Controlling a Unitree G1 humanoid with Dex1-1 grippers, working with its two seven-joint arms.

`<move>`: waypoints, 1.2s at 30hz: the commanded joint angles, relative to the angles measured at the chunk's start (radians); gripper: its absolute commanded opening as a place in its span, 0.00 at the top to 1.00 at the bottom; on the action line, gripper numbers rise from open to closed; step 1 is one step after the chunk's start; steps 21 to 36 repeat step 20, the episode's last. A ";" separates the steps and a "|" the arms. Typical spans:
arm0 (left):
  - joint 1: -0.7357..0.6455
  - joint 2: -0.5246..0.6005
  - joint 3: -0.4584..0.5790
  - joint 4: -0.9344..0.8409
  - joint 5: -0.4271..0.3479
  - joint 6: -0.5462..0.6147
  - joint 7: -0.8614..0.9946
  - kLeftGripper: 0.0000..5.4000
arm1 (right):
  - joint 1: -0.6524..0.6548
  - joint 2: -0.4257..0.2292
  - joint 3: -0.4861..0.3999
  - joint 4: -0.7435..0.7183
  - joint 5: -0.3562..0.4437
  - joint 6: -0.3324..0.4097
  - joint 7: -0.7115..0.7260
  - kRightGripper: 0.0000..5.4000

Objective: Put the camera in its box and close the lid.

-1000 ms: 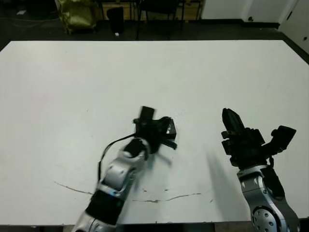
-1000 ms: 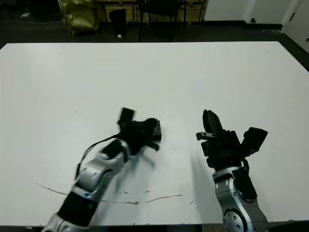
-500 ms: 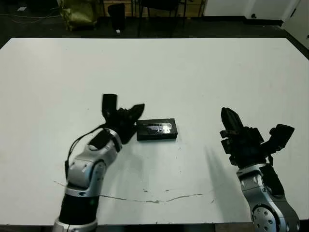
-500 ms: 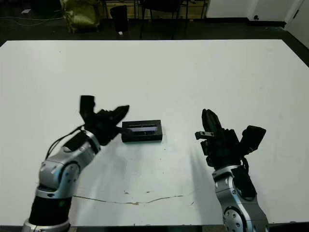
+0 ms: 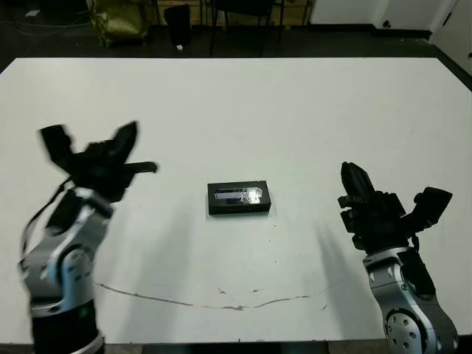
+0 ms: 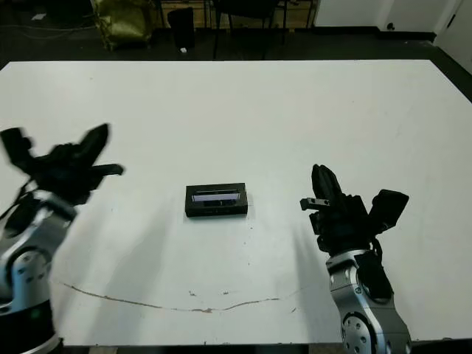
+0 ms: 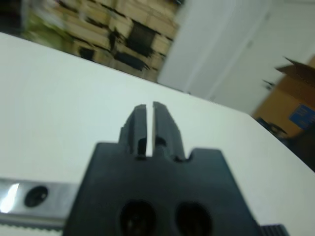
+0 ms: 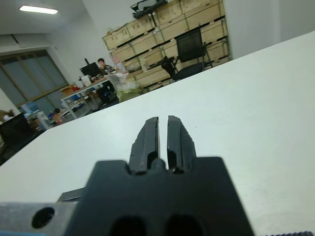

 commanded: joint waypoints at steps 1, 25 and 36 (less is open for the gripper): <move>0.077 -0.015 -0.008 0.034 0.080 -0.207 -0.012 1.00 | -0.020 -0.001 0.004 0.051 -0.077 -0.065 -0.010 1.00; 0.094 -0.045 -0.121 0.213 0.331 -0.611 0.115 1.00 | -0.058 0.017 0.076 0.193 -0.506 -0.317 -0.117 1.00; 0.094 -0.045 -0.121 0.213 0.331 -0.611 0.115 1.00 | -0.058 0.017 0.076 0.193 -0.506 -0.317 -0.117 1.00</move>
